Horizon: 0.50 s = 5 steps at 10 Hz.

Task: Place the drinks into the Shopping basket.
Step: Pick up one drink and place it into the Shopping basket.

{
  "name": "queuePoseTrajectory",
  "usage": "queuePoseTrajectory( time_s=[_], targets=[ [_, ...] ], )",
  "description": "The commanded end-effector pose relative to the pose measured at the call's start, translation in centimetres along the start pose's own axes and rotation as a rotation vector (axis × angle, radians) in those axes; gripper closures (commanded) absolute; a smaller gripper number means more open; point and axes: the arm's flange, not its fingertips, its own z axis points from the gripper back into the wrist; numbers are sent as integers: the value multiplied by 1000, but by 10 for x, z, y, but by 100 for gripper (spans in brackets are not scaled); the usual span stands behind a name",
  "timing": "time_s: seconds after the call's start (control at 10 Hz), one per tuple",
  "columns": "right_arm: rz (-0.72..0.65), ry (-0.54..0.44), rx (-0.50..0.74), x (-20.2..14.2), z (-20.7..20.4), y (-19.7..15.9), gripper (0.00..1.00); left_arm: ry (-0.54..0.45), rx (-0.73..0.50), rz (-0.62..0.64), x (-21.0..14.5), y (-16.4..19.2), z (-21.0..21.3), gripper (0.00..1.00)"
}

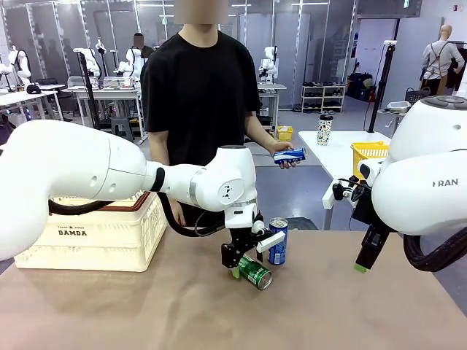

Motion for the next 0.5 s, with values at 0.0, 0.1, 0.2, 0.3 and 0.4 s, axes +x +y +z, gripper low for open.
queuePoseTrajectory(
  time_s=[0.0,0.1,0.2,0.3,0.4],
  targets=[
    [-2,1,0,0,0,-1,0,33,-13,8,0,3,1,9],
    [-2,1,0,0,0,-1,0,34,-17,7,0,3,0,20],
    [-2,1,0,0,0,-1,0,36,-21,15,0,3,-1,29],
    [-2,1,0,0,0,-1,0,37,-20,22,-1,3,-2,40],
    [-2,1,0,0,0,-1,0,52,-20,28,-1,2,-2,48]
  ],
)
